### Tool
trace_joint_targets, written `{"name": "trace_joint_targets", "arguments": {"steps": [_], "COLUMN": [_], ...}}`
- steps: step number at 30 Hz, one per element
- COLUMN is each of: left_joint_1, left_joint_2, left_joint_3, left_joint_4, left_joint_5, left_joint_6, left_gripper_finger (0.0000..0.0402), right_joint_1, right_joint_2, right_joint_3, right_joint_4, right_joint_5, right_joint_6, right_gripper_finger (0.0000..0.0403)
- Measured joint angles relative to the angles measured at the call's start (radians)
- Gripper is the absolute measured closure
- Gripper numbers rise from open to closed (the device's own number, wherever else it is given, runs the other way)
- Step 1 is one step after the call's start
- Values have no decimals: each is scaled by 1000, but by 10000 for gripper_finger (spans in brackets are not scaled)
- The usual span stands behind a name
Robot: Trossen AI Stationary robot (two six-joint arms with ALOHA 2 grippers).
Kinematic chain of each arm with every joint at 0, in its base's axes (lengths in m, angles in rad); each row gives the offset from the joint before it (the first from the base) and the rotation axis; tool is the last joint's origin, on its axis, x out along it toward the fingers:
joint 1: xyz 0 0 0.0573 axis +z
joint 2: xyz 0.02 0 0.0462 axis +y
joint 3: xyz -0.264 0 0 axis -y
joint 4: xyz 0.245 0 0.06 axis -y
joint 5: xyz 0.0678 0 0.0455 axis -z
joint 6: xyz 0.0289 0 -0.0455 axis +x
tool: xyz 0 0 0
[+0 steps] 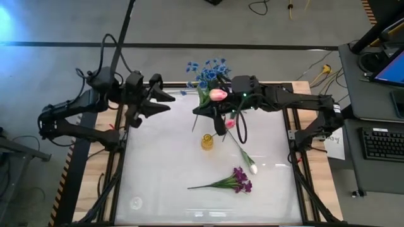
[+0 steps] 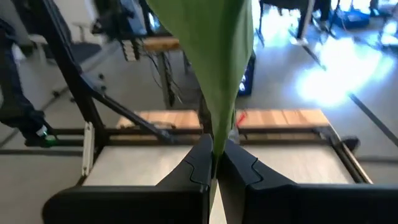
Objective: Sort flowers into vase by color
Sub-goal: Put the pink flower into the yellow vase
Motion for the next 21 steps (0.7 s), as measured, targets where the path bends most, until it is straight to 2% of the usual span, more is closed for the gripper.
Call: {"name": "trace_joint_targets", "arguments": {"steps": [6,14,19,21], "left_joint_1": [1,1,2,2], "left_joint_2": [-23,-7,15,25], "left_joint_3": [-38,-18,3,12], "left_joint_4": [9,9,4,6], "left_joint_5": [-103,-149,-159,-160], "left_joint_6": [-31,-29,-20,-14], "left_gripper_finger": [251,251,251,251], "right_joint_1": [-22,-21,-23,-24], "right_joint_2": [-1,-6,-6,-6], "right_joint_3": [-89,-154,-196,-221], "right_joint_4": [62,45,-59,-45], "right_joint_5": [-18,-14,43,44], "right_joint_6": [-34,-69,-80,-74], "right_gripper_finger": [394,394,394,394]}}
